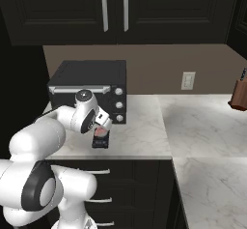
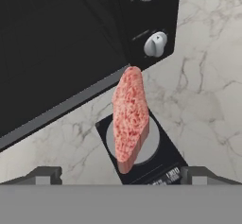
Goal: Take the steak from the fridge and place it on the digital scale on the counter by the fridge. Wait a few seconds for a reading, then move it to the plate on the dining counter.
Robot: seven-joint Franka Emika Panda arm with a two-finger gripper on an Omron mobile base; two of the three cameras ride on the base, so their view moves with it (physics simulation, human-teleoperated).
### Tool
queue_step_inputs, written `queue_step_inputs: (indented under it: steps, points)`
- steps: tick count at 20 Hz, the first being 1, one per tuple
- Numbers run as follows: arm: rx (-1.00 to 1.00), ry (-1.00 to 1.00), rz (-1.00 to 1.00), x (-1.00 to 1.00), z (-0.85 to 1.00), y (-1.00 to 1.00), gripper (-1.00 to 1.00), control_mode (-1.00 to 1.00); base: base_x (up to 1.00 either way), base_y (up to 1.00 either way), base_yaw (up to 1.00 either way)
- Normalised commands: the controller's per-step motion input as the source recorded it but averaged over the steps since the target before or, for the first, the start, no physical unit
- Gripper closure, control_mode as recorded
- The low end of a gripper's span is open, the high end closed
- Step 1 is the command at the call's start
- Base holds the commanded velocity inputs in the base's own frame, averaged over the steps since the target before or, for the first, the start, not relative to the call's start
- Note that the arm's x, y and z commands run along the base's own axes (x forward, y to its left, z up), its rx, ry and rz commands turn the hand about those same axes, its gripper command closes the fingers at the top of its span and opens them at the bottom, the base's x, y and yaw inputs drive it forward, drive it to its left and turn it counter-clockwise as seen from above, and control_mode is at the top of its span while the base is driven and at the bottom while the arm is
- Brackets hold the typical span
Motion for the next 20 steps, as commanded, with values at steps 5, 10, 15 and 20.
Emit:
queue_step_inputs:
  steps: [5, 10, 15, 20]
  points:
    - [0.0, 0.0, 0.0, 0.0, 0.0, 0.0, -1.0, -1.0, 0.0, 0.0, 0.0]
    - [0.0, 0.0, 0.0, 0.0, 0.0, 0.0, -1.0, -1.0, 0.0, 0.0, 0.0]
    - [0.0, 0.0, 0.0, 0.0, 0.0, 0.0, -1.0, -1.0, 0.0, 0.0, 0.0]
    - [0.0, 0.0, 0.0, 0.0, 0.0, 0.0, -1.0, -1.0, 0.0, 0.0, 0.0]
